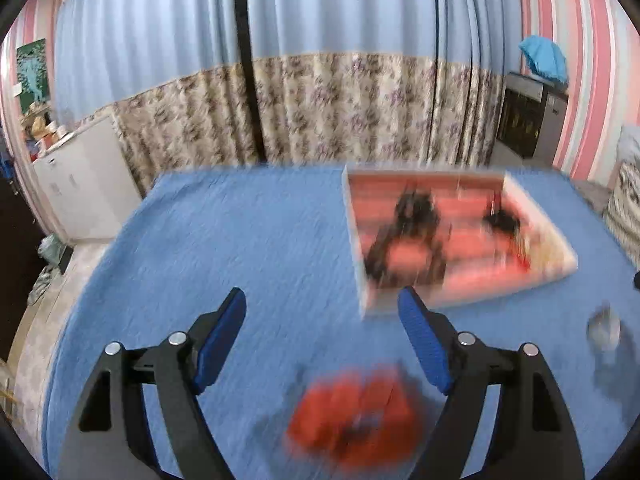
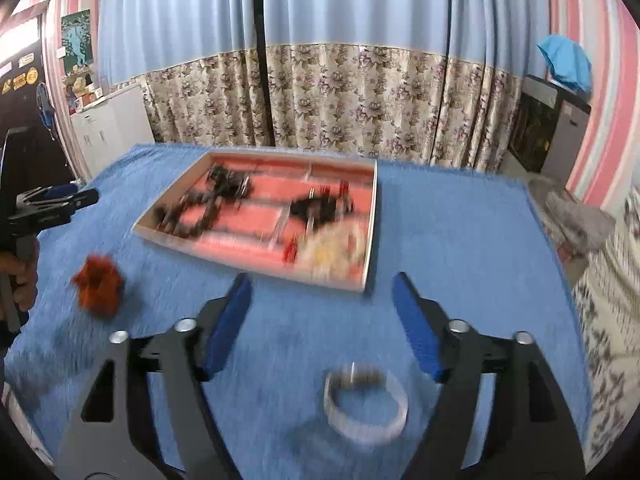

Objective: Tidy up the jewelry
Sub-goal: 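Withdraw both open tools from the tray toward the orange scrunchie and watch, then grasp the orange scrunchie with the left tool while the right tool grasps the white-band watch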

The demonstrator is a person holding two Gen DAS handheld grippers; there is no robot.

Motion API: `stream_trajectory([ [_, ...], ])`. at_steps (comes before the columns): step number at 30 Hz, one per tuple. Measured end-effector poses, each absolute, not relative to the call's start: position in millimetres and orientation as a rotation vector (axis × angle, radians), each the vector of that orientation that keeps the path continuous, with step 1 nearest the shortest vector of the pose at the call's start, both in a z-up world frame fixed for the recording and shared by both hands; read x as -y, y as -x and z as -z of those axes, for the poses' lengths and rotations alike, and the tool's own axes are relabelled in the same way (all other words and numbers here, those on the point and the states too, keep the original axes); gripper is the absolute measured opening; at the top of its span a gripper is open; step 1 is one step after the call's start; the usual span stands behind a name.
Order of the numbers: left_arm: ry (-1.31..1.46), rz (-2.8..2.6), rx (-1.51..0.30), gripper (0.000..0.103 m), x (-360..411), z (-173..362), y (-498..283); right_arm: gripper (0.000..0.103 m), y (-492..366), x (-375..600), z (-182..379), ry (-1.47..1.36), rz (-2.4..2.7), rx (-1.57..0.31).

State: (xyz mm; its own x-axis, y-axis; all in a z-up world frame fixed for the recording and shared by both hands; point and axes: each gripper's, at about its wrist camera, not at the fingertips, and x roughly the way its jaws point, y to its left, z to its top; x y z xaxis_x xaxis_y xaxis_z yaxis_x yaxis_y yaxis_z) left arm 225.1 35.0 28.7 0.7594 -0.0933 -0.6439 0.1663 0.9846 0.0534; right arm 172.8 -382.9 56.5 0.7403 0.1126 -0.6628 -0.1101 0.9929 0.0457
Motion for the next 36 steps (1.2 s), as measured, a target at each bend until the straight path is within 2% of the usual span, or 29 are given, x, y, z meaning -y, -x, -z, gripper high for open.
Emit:
stream_trajectory([
  [2, -0.090, 0.165, -0.683, 0.078, -46, -14, -189, 0.083, -140, 380, -41, -0.012, -0.131, -0.727],
  [6, -0.029, 0.144, -0.734, 0.079, -63, 20, -140, 0.092, -94, 379, -15, -0.040, -0.084, -0.734],
  [12, -0.036, 0.243, -0.812, 0.079, -56, 38, -124, 0.094, -96, 393, 9, -0.066, -0.034, -0.791],
  [20, -0.036, 0.216, -0.838, 0.080, -46, 21, -153, 0.097, -131, 403, 10, -0.051, -0.036, -0.836],
  [22, -0.039, 0.214, -0.831, 0.083, -42, 17, -162, 0.098, -140, 404, 11, -0.039, -0.036, -0.842],
  [36, -0.065, 0.213, -0.902, 0.084, -19, 45, -226, 0.098, -202, 417, 35, -0.019, -0.028, -0.928],
])
